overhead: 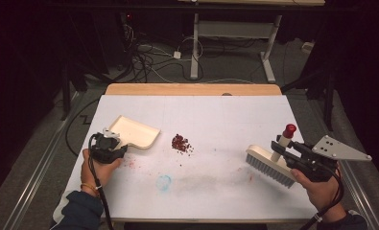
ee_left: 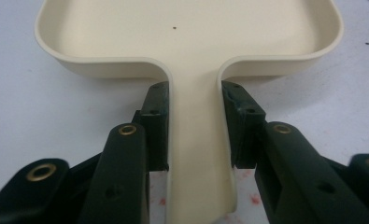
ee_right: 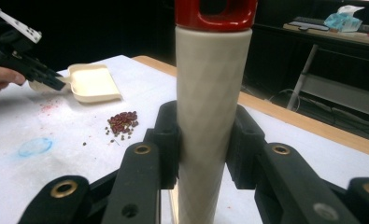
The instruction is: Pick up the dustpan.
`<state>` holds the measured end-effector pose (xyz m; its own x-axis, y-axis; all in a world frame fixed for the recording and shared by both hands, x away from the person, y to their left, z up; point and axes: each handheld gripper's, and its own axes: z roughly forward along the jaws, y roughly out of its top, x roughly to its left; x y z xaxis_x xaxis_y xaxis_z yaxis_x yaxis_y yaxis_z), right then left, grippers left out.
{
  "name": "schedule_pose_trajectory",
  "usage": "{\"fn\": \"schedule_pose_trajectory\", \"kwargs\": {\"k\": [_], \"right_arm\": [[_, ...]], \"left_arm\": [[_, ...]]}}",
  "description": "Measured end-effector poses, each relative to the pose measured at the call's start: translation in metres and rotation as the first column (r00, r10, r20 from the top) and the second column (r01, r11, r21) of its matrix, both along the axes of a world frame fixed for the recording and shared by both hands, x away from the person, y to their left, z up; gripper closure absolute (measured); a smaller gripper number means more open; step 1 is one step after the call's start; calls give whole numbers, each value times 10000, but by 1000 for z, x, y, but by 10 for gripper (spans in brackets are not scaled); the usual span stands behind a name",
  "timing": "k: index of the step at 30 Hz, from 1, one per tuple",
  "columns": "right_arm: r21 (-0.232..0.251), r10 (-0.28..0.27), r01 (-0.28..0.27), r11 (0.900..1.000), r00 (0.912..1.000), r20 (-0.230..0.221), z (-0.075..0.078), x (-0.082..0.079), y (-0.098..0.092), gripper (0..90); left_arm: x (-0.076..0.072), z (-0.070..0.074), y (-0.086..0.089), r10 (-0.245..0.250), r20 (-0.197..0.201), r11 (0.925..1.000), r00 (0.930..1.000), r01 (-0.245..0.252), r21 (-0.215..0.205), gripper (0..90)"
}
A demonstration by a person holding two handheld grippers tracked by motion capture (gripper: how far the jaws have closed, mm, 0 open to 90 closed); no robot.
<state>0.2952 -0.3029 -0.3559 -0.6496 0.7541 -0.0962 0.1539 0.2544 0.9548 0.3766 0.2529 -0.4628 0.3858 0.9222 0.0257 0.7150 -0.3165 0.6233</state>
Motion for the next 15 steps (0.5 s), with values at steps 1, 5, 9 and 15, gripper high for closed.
{"fn": "schedule_pose_trajectory", "kwargs": {"k": [1,5,9,15], "right_arm": [[-1,33,-33,10000,10000,3,0,0,0,698],[26,-1,1,10000,10000,-20,0,-1,0,698],[49,-1,2,10000,10000,-51,-1,-1,0,698],[-74,113,-114,9999,9999,-90,-2,0,4,698]], "left_arm": [[-2,4,1,-93,48,9999,9999,93,54,643],[-13,17,2,-512,-18,9986,9987,512,119,643],[-30,25,-4,-1132,-407,9935,9927,1136,75,643],[-63,36,-23,-2332,-747,9703,9696,2370,477,643]]}}
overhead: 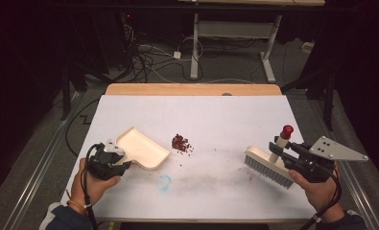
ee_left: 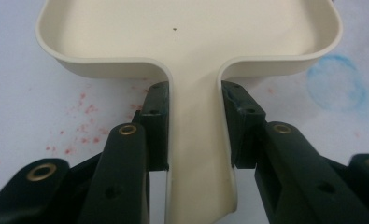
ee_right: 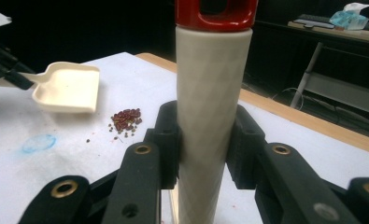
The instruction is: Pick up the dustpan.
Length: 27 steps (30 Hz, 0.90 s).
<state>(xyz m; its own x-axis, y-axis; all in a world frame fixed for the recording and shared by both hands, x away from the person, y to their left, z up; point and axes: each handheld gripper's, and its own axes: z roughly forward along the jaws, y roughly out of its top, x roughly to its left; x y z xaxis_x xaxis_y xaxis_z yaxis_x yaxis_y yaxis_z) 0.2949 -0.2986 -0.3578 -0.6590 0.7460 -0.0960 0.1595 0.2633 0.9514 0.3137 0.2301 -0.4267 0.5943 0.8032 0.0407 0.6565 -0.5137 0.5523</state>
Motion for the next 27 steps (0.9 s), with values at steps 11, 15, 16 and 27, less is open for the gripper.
{"fn": "schedule_pose_trajectory", "kwargs": {"k": [11,15,16,27], "right_arm": [[172,116,-116,9998,9999,-19,-2,7,4,698],[192,44,-42,9998,10000,-64,-3,10,6,698],[182,23,-22,9998,10000,-68,-3,11,7,698],[237,27,-25,9997,10000,-76,-1,19,13,698]], "left_arm": [[-23,-13,-15,-1174,-961,9930,9884,1179,-7,643],[-23,-15,-18,-1331,-990,9909,9861,1345,68,642],[-23,-16,-19,-1363,-994,9905,9857,1376,63,642],[-20,-21,-22,-1516,-1036,9882,9830,1529,51,642]]}}
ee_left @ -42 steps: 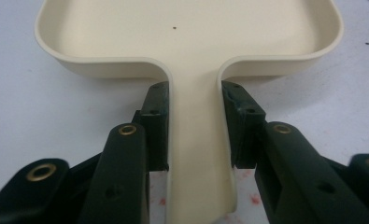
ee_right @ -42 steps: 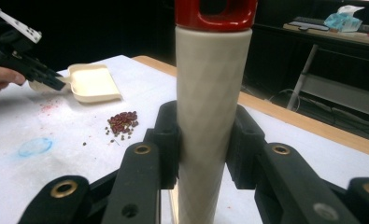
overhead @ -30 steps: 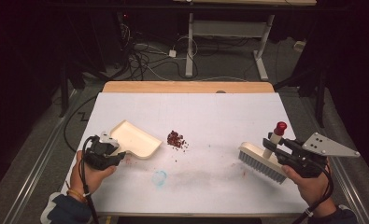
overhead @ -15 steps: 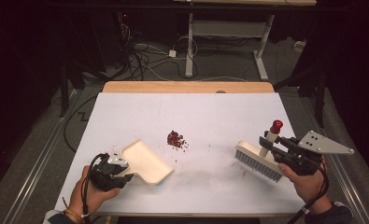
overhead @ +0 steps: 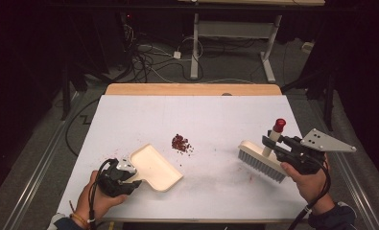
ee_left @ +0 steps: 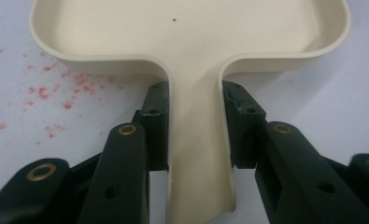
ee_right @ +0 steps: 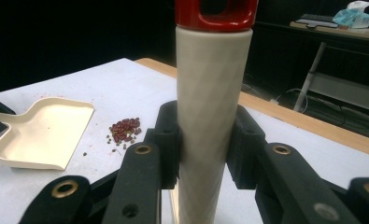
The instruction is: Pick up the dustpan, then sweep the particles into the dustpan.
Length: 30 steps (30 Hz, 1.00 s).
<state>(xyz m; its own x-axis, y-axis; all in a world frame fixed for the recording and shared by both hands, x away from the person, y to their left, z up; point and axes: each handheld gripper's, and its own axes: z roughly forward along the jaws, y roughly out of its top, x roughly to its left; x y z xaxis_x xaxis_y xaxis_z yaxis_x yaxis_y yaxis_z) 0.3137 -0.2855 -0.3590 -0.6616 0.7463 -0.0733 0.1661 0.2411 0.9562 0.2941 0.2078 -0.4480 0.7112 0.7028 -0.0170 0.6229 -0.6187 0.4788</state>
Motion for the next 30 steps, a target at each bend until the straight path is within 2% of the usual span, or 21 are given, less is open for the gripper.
{"fn": "schedule_pose_trajectory", "kwargs": {"k": [8,13,18,21,23,24,25,26,27,28,30], "right_arm": [[16,-2,2,10000,10000,64,1,5,6,698],[165,-223,217,9996,9990,383,1,15,16,698],[278,-252,244,9993,9992,308,-2,29,27,699],[306,-140,126,9995,9989,450,1,47,43,699],[283,161,-174,9994,9988,466,4,59,53,699],[283,161,-174,9994,9988,466,4,59,53,699],[229,330,-334,9992,9993,192,5,74,65,699],[234,339,-342,9991,9994,108,4,81,71,699],[234,339,-342,9991,9994,108,4,81,71,699],[91,217,-217,9997,9998,9,3,95,84,699],[-96,131,-131,9999,9999,23,2,100,92,699]], "left_arm": [[-1,-3,-3,-50,-13,10000,10000,50,85,642],[-1,-4,-4,-42,-12,9999,10000,42,113,642],[-1,-6,-4,-24,-52,9999,10000,24,146,642],[-1,-5,-5,-42,-67,9999,10000,43,162,642],[0,-6,-5,-25,-82,9999,10000,26,141,642],[0,-6,-5,-30,-91,9999,10000,31,131,642],[0,-7,-5,-32,-147,9999,9999,34,101,642],[0,-7,-5,-42,-150,9999,9999,43,107,642],[0,-7,-5,-55,-141,9999,9999,57,131,642],[0,-7,-5,-79,-156,9999,9998,81,116,642],[0,-8,-6,-101,-163,9999,9998,102,111,642]]}}
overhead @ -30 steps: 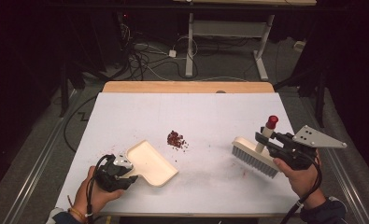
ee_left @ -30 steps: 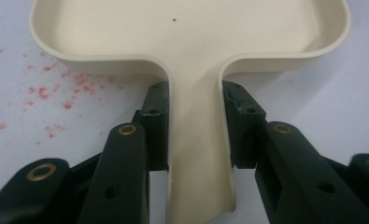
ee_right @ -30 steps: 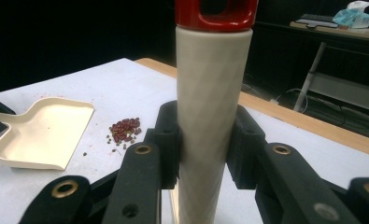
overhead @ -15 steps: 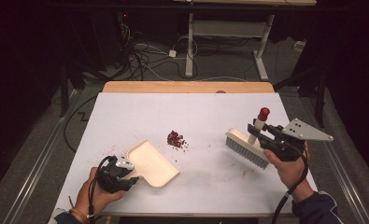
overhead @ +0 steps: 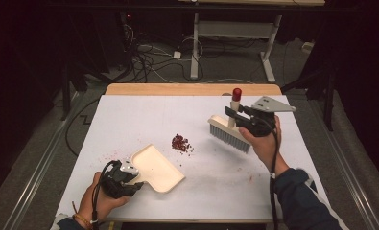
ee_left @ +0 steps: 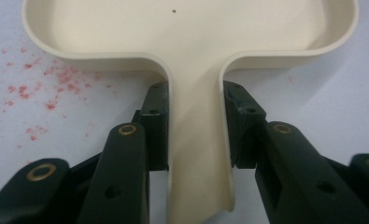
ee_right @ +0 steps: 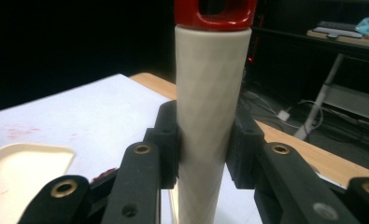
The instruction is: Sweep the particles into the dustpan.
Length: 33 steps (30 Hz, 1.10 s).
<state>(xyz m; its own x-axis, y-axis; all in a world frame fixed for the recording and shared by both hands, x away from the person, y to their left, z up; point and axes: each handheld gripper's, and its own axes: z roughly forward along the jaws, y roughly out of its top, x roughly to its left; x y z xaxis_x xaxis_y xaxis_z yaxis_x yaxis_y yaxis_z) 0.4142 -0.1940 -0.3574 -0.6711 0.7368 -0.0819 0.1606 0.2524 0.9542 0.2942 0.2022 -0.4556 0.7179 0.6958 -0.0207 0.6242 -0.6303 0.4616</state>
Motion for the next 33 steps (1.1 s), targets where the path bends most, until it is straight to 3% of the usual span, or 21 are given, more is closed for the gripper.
{"fn": "schedule_pose_trajectory", "kwargs": {"k": [1,4,10,12,13,21,33], "right_arm": [[-255,-63,64,9997,10000,21,-2,10,14,699],[-347,-42,43,9994,10000,37,-2,19,26,699],[-601,-47,38,9982,9999,-154,-12,50,75,699],[-624,-10,3,9981,9999,-114,-13,51,79,699],[-680,70,-63,9977,9999,101,-18,53,91,700],[-194,613,-610,9979,9980,154,-33,51,109,700],[-832,1599,-1590,9838,9871,35,-36,23,121,697]], "left_arm": [[0,0,0,8,-22,10000,10000,-8,-10,642],[1,-1,-1,-26,17,10000,10000,26,32,642],[3,-2,-3,-124,-18,9999,9999,124,64,642],[3,-3,-4,-126,-21,9999,9999,127,65,642],[4,-3,-4,-152,-20,9998,9999,152,87,642],[5,-6,-7,-205,-105,9997,9997,206,122,642],[6,-6,-10,-211,-121,9997,9997,213,131,642]]}}
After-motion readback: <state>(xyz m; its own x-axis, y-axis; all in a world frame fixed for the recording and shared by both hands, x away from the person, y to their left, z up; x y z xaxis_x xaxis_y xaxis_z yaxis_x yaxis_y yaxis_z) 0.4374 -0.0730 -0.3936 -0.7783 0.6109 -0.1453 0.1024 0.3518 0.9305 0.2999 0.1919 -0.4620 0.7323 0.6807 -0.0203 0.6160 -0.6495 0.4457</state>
